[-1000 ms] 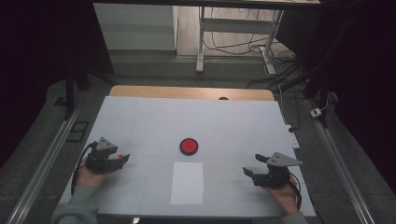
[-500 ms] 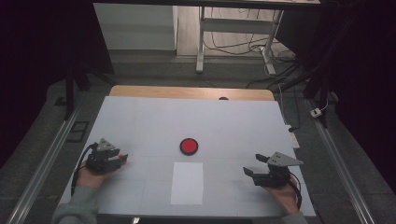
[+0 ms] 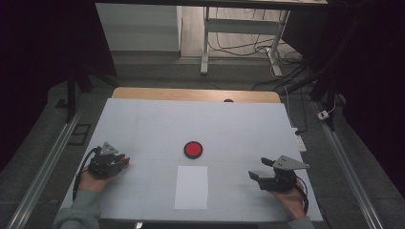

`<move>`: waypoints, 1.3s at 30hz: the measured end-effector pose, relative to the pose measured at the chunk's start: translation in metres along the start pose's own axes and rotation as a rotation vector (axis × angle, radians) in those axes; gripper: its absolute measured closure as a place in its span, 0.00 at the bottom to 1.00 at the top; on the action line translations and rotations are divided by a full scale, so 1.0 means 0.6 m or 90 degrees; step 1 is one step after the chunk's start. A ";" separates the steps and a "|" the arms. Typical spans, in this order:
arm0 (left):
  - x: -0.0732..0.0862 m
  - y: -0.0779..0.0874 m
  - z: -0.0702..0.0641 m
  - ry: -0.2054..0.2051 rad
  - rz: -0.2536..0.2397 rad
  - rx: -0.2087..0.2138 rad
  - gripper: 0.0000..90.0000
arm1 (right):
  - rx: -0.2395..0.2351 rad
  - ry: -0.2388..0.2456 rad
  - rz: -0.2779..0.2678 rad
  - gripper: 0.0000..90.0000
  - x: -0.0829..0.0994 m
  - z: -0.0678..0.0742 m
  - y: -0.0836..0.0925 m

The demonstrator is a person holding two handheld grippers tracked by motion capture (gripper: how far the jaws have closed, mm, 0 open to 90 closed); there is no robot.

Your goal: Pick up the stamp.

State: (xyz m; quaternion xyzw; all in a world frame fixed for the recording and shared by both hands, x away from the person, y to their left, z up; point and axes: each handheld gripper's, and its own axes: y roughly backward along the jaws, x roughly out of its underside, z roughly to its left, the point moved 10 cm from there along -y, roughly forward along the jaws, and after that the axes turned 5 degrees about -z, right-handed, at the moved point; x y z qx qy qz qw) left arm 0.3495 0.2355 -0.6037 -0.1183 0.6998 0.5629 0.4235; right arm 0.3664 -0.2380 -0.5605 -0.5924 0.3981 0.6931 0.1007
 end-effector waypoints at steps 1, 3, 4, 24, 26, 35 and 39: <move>0.000 0.000 0.000 0.002 0.000 0.000 0.80 | 0.000 -0.001 -0.002 0.25 0.000 0.000 -0.001; 0.000 0.001 0.001 0.001 0.000 -0.004 0.80 | 0.000 -0.001 0.000 0.25 0.000 0.000 -0.001; 0.000 0.002 0.002 0.002 -0.001 -0.004 0.80 | 0.000 0.000 0.002 0.25 0.001 0.000 -0.001; -0.013 0.015 0.003 0.023 -0.043 0.019 0.81 | 0.003 0.001 0.009 0.26 0.004 -0.001 -0.002; -0.016 0.017 0.002 0.023 -0.048 0.020 0.81 | 0.003 0.001 0.010 0.26 0.004 -0.001 -0.002; -0.034 0.027 -0.007 0.008 -0.080 0.021 0.81 | 0.005 0.001 0.011 0.26 0.005 -0.001 -0.003; -0.041 0.027 -0.011 0.005 -0.087 0.025 0.81 | 0.005 0.002 0.009 0.26 0.004 -0.002 -0.003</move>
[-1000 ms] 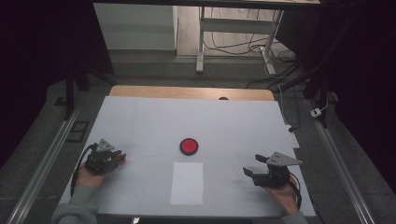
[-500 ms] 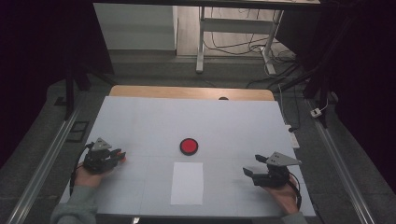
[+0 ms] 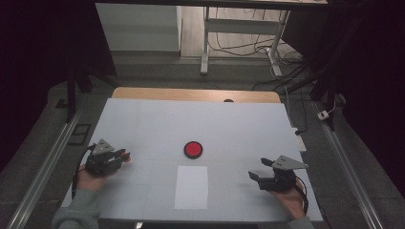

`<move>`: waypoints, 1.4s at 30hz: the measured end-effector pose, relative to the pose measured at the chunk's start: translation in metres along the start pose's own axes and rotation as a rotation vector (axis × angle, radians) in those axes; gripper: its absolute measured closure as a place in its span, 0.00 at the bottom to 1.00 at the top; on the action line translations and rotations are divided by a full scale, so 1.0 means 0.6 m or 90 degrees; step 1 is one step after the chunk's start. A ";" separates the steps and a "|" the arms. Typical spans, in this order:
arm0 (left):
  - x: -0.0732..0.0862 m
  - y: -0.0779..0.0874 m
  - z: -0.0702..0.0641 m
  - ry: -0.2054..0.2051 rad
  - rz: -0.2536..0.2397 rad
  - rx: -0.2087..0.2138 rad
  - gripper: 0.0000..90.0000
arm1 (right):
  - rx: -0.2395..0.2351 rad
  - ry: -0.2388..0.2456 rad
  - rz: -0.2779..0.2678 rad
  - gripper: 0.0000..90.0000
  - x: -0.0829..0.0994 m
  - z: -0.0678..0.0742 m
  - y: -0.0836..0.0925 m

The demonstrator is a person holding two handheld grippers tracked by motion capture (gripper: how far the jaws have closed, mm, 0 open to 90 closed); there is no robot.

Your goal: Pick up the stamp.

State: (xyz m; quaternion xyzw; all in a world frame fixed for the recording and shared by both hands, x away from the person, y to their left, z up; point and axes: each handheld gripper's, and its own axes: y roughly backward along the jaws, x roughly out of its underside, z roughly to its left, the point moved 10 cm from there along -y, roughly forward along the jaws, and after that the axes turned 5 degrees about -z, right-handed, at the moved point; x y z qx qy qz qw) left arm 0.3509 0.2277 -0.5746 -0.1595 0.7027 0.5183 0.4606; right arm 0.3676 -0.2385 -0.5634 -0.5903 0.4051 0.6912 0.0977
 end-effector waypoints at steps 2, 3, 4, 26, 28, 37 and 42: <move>-0.004 0.000 -0.003 -0.004 -0.002 0.003 0.81 | 0.000 0.000 0.000 0.26 0.000 0.000 0.000; -0.006 0.000 -0.005 -0.003 -0.005 0.006 0.81 | 0.000 0.000 0.000 0.26 0.000 0.000 0.000; -0.009 0.000 -0.006 -0.004 -0.008 0.008 0.81 | 0.001 0.000 0.000 0.26 0.000 0.000 0.000; -0.055 0.010 -0.048 -0.018 -0.060 0.056 0.81 | 0.011 0.008 0.001 0.26 0.001 -0.001 -0.002; -0.060 0.011 -0.052 -0.019 -0.065 0.060 0.81 | 0.008 0.009 0.003 0.26 0.002 -0.001 -0.002; -0.076 0.011 -0.072 -0.038 -0.076 0.073 0.81 | 0.007 0.013 0.003 0.26 0.002 0.000 -0.004; -0.087 0.013 -0.086 -0.045 -0.084 0.085 0.81 | 0.006 0.015 0.004 0.26 0.003 0.000 -0.004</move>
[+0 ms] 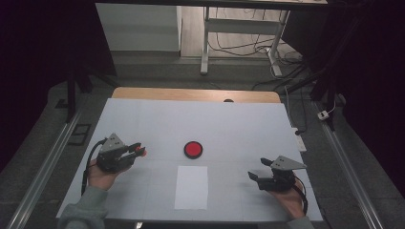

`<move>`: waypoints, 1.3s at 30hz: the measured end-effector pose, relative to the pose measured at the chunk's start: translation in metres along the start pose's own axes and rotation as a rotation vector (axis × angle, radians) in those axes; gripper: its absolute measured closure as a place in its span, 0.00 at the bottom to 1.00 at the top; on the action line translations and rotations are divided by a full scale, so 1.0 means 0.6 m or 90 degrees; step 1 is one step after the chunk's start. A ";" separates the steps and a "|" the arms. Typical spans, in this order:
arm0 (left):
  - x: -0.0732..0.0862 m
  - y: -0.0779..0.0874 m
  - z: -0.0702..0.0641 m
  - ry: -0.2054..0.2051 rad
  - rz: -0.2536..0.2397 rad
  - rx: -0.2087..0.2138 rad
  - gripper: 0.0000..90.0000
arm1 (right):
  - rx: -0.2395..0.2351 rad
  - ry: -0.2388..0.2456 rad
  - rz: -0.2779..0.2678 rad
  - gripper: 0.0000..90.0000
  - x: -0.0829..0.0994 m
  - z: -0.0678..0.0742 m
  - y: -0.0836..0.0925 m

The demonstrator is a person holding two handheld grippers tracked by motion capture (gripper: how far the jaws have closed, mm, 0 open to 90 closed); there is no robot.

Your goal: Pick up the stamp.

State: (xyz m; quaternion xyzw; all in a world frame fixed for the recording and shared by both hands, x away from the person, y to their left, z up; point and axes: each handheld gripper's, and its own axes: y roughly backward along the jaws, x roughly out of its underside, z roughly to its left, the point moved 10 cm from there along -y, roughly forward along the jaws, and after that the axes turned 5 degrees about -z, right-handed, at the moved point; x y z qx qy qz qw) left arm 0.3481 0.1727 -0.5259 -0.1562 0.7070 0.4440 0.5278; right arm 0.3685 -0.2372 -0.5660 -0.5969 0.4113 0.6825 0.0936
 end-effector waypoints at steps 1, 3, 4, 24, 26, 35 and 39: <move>-0.002 0.000 -0.002 -0.002 -0.001 0.003 0.81 | 0.000 0.000 0.000 0.26 0.000 0.000 0.000; -0.006 -0.001 -0.007 -0.004 -0.005 0.005 0.81 | 0.000 0.000 0.000 0.26 0.000 0.000 0.000; -0.008 -0.001 -0.008 -0.005 -0.007 0.004 0.81 | 0.000 0.000 0.001 0.26 0.000 0.000 0.000; -0.037 -0.012 -0.042 -0.024 -0.024 0.027 0.81 | 0.003 0.005 0.010 0.26 0.002 0.001 -0.001; -0.039 -0.014 -0.046 -0.026 -0.025 0.030 0.81 | 0.002 0.005 0.010 0.26 0.002 0.001 -0.001; -0.053 -0.023 -0.077 -0.048 -0.030 0.047 0.81 | 0.002 0.006 0.010 0.26 0.002 0.001 -0.001; -0.057 -0.028 -0.089 -0.055 -0.029 0.057 0.81 | 0.002 0.006 0.010 0.26 0.002 0.001 -0.001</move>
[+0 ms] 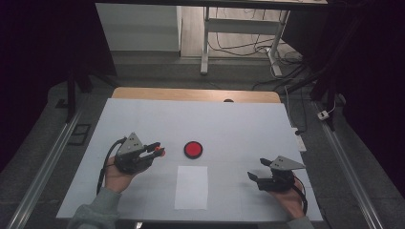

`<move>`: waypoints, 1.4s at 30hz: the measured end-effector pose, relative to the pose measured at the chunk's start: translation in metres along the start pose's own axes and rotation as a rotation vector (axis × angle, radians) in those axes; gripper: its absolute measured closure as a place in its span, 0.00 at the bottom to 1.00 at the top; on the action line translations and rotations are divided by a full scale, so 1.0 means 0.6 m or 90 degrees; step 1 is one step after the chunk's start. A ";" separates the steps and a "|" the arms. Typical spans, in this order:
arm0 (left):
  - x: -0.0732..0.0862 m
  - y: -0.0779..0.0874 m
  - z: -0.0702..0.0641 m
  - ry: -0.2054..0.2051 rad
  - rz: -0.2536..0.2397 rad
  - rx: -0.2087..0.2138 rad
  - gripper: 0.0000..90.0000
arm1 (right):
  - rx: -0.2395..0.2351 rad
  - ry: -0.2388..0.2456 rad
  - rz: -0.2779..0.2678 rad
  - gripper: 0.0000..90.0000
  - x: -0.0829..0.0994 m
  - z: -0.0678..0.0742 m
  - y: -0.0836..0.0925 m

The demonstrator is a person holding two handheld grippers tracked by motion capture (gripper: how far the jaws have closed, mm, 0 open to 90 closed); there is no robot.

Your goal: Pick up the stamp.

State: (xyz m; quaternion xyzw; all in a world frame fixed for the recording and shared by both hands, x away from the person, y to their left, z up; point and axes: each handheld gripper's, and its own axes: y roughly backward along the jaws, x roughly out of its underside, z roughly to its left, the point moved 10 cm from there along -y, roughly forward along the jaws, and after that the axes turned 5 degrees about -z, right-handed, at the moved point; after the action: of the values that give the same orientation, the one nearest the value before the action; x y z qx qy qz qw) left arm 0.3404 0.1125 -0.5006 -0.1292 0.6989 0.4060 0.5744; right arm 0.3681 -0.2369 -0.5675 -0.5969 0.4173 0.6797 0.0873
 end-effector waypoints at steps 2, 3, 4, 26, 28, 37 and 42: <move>-0.001 -0.002 -0.005 -0.004 0.001 0.004 0.81 | 0.000 0.000 0.000 0.26 0.000 0.000 0.000; -0.002 -0.003 -0.007 -0.005 0.002 0.006 0.81 | 0.000 0.000 0.000 0.26 0.000 0.000 0.000; -0.003 -0.003 -0.009 -0.006 0.001 0.007 0.81 | 0.000 0.000 0.000 0.26 0.000 0.000 0.000; -0.020 -0.034 -0.049 -0.030 0.012 0.056 0.81 | 0.000 -0.005 -0.007 0.26 -0.002 0.000 0.003; -0.024 -0.041 -0.054 -0.033 0.015 0.065 0.81 | 0.005 -0.003 -0.008 0.26 -0.004 -0.001 0.005; -0.024 -0.082 -0.080 -0.030 0.023 0.103 0.81 | 0.001 -0.002 -0.008 0.26 -0.003 0.000 0.005; -0.020 -0.094 -0.096 -0.038 0.032 0.118 0.81 | 0.006 -0.001 -0.009 0.26 -0.003 0.000 0.005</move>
State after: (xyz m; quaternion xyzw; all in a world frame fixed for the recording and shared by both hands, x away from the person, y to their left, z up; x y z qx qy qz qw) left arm 0.3405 0.0319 -0.5128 -0.0462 0.7190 0.3576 0.5941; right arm 0.3666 -0.2381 -0.5645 -0.5986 0.4163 0.6776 0.0954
